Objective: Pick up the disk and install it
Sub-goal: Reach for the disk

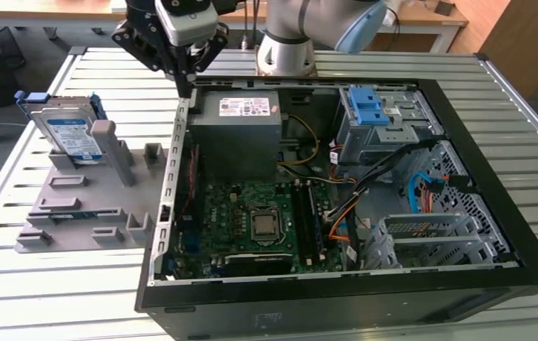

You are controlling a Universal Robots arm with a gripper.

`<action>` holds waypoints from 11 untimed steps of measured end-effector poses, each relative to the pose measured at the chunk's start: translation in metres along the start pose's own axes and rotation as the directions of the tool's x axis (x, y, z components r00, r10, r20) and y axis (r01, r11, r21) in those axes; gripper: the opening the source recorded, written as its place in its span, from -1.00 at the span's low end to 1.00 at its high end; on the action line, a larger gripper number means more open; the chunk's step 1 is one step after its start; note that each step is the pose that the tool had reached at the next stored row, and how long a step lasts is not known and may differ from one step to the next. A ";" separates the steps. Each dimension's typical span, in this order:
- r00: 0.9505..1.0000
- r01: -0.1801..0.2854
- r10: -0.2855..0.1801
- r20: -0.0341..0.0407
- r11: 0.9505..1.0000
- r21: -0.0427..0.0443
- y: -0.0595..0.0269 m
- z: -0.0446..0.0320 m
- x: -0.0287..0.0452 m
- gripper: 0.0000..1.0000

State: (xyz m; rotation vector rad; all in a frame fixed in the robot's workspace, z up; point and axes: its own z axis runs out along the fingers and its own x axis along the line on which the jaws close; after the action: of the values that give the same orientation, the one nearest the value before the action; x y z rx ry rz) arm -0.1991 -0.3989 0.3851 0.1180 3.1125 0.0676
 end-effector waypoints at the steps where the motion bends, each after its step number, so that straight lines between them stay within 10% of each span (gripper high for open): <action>1: 1.000 0.000 0.000 0.000 1.000 0.000 -0.0001 0.0000 0.0006 -0.79; 11: 1.000 0.000 0.000 0.000 1.000 0.000 -0.0005 0.0007 0.0061 -0.79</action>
State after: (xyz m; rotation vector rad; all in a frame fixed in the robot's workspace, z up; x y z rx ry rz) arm -0.2052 -0.3989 0.3843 0.1180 3.1125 0.0677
